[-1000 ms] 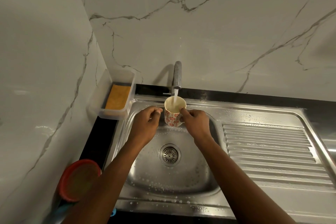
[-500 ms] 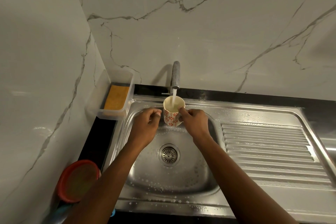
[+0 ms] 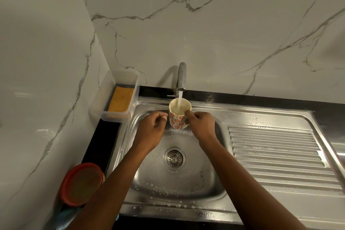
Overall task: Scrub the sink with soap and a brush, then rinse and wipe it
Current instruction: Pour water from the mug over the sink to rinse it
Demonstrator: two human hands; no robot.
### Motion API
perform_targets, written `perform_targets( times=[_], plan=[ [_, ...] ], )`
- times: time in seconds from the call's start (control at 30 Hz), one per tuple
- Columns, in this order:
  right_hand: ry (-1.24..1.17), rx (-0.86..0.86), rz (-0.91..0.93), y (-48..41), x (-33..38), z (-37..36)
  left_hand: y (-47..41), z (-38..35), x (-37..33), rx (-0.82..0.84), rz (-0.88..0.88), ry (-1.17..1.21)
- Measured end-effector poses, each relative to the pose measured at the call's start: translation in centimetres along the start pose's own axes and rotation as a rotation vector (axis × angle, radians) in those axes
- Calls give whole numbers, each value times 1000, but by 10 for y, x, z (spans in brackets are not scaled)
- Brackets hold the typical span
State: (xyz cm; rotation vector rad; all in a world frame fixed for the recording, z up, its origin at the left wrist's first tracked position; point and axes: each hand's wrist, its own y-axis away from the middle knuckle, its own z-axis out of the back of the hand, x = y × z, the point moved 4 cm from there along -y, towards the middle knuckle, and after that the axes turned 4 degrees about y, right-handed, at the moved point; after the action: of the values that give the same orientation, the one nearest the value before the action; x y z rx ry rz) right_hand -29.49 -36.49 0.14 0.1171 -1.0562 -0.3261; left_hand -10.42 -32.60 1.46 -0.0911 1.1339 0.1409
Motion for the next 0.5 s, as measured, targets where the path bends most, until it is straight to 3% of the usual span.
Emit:
perform_targets(
  times=[0.5],
  plan=[
    [12, -8, 9, 0, 4, 4, 2, 0, 4, 3, 25, 15]
  ],
)
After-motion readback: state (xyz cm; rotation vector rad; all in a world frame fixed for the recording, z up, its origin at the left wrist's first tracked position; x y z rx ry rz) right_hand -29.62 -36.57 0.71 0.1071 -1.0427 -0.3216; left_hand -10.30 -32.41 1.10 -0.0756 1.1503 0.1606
